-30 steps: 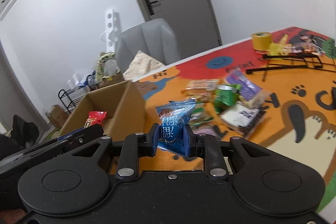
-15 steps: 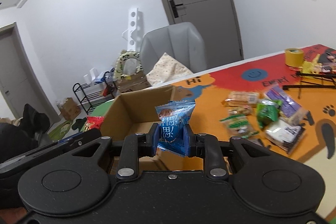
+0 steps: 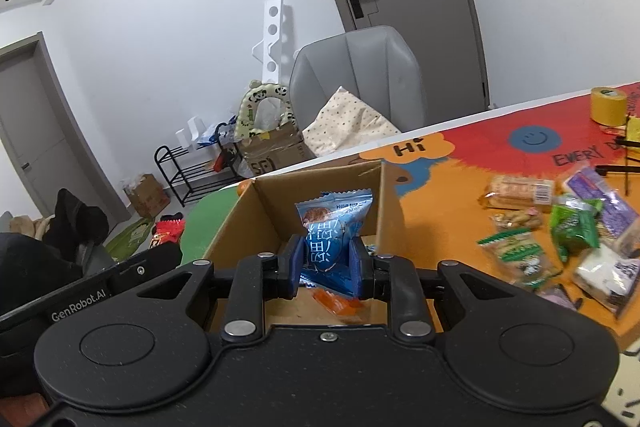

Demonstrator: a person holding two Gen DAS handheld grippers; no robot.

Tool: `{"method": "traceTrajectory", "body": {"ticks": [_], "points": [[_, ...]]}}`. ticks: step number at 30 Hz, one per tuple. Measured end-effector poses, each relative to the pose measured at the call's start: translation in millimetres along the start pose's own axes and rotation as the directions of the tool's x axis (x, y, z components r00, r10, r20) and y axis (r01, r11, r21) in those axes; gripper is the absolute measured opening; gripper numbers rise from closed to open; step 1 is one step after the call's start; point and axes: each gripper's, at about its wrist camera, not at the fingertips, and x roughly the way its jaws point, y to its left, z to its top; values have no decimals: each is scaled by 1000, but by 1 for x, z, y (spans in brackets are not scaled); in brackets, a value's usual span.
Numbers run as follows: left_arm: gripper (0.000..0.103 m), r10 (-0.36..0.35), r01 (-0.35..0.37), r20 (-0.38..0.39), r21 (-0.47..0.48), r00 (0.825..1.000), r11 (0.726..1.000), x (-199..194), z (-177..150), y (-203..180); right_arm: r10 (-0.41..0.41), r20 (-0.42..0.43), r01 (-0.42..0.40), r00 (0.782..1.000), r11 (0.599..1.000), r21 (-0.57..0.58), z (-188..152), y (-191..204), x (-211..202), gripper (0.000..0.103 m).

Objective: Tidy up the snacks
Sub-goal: 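Carry both snacks into the cardboard box and open both tools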

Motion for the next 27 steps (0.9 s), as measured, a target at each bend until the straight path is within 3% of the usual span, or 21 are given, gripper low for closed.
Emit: {"method": "traceTrajectory", "body": {"ticks": [6,7,11,13,17,19,27], "points": [[20,-11,11,-17,1,1000,1000,16,3,-4,16,-6,-16,1000,1000,14,8,3,13,23],[23,-7,7,-23,1,1000,1000,19,3,-4,20,-3,-20,1000,1000,11,9,4,15,23],[39,14,-14,-37,5,999,1000,21,1,-5,4,5,-5,1000,1000,30,9,-3,15,45],[54,18,-19,-35,-8,999,1000,18,-1,-5,0,-1,0,1000,999,46,8,-10,13,46],[62,22,-24,-55,-32,998,999,17,-5,-6,-22,-7,22,1000,996,89,2,-24,7,58],[71,14,-16,-67,-32,998,999,16,-8,-9,-36,-4,37,999,995,96,-2,-30,2,62],[86,12,-12,-83,2,996,1000,9,-15,-27,-59,1,58,998,989,137,-10,-49,-19,83]]}}
